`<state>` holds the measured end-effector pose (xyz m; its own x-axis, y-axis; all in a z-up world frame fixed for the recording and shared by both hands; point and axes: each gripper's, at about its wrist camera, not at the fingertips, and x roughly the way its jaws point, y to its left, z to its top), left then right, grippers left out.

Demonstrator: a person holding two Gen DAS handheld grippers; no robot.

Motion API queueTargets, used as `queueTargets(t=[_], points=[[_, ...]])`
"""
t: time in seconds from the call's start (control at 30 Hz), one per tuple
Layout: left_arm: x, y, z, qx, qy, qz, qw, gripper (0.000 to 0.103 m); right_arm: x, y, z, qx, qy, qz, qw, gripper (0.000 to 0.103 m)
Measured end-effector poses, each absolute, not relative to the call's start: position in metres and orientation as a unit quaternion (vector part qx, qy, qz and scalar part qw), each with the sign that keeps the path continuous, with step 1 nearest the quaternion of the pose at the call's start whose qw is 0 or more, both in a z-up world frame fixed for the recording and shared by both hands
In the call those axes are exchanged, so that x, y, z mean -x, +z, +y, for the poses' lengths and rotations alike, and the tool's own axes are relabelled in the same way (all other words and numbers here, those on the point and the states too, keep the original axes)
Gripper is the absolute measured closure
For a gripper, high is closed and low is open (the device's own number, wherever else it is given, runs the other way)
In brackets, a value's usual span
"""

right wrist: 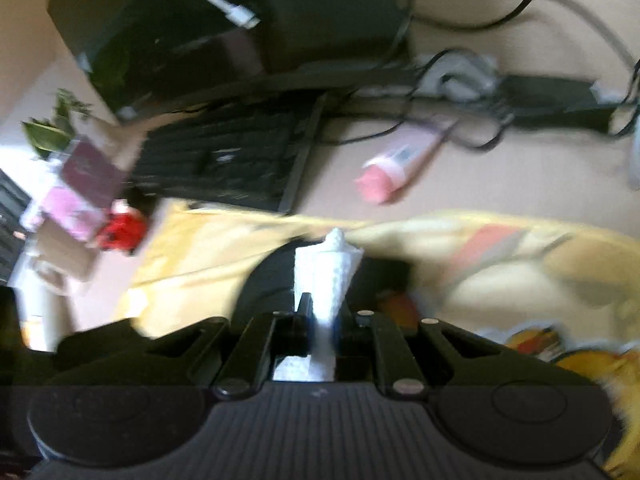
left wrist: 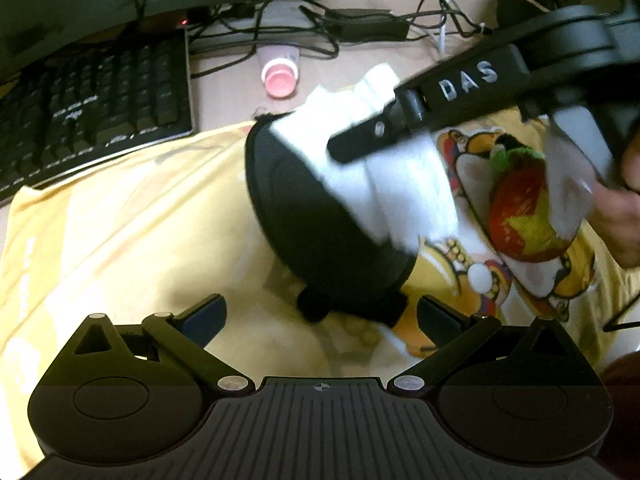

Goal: Clean container
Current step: 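Wipe the black pad's back with the towel in the right gripper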

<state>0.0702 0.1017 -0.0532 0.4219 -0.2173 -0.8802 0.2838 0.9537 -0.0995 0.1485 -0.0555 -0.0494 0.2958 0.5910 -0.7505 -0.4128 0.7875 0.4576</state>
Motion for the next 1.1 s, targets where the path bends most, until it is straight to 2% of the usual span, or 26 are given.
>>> queueTargets(t=[0.23, 0.47, 0.6, 0.8, 0.93, 1.1], points=[[-0.054, -0.058, 0.107, -0.038, -0.156, 0.529, 0.833, 0.0, -0.114, -0.063, -0.028, -0.073, 0.38, 0.544, 0.744, 0.092], [-0.046, -0.047, 0.101, -0.044, -0.177, 0.509, 0.841, 0.0, -0.105, -0.055, -0.05, -0.013, 0.323, 0.53, 0.784, 0.092], [-0.055, -0.034, 0.103, -0.033, -0.184, 0.483, 0.855, 0.0, -0.116, -0.054, -0.066, 0.017, 0.295, 0.527, 0.797, 0.092], [-0.082, -0.025, 0.09, -0.026, -0.199, 0.451, 0.87, 0.0, -0.155, -0.033, -0.076, -0.05, 0.27, 0.486, 0.83, 0.092], [-0.089, -0.028, 0.065, -0.066, -0.215, 0.44, 0.869, 0.0, -0.182, -0.033, -0.059, -0.042, 0.266, 0.462, 0.845, 0.092], [-0.079, -0.034, 0.056, -0.102, -0.248, 0.434, 0.86, 0.0, -0.192, -0.063, -0.055, -0.035, 0.25, 0.504, 0.826, 0.092]])
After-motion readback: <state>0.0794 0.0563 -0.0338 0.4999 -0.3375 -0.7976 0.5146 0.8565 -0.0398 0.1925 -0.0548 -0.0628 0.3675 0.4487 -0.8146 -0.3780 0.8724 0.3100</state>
